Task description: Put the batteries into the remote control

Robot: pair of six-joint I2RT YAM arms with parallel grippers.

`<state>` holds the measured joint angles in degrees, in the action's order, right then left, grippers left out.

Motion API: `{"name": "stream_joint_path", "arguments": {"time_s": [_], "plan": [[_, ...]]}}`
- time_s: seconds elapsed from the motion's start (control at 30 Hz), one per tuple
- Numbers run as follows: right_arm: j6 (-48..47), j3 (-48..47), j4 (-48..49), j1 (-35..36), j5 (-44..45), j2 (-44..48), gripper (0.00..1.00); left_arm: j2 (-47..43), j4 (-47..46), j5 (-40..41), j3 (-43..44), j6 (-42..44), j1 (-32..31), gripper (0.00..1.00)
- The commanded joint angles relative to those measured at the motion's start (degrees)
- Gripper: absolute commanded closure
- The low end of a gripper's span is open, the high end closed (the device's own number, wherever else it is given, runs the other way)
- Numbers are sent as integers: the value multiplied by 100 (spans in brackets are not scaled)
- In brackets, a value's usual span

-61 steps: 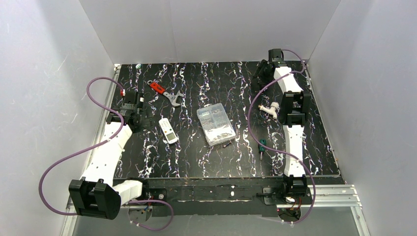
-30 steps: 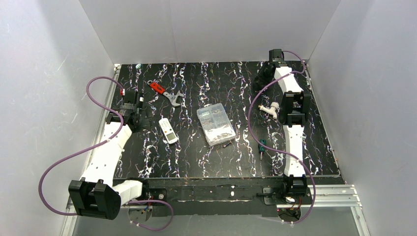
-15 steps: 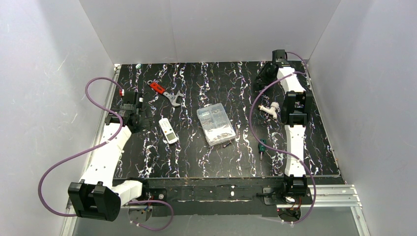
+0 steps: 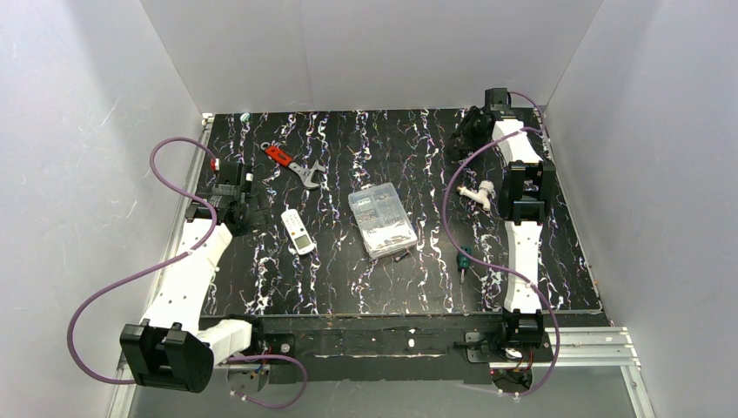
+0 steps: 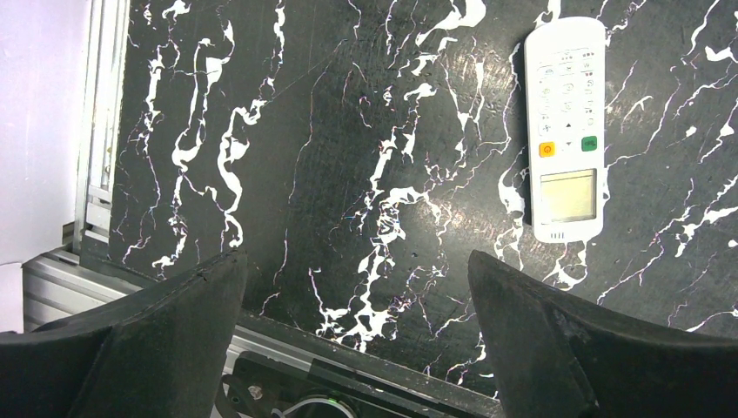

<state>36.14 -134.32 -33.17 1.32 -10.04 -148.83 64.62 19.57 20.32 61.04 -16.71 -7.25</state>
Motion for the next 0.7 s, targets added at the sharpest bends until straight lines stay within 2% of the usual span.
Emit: {"name": "stream_joint_path", "arguments": {"time_s": [0.0, 0.13, 0.33, 0.43, 0.67], "plan": [[47, 134, -4, -62, -101, 59, 41, -135, 451, 42, 108, -30, -14, 1], [109, -102, -217, -70, -177, -103, 43, -149, 451, 51, 99, -44, -14, 1], [112, -209, -311, -71, -188, -159, 53, -182, 451, 69, 76, -34, -14, 1], [107, -192, -311, -71, -183, -150, 62, -185, 450, 78, 75, -30, -14, 1], [92, -138, -282, -71, -195, -121, 73, -226, 451, 104, 69, 5, -14, 0]]}}
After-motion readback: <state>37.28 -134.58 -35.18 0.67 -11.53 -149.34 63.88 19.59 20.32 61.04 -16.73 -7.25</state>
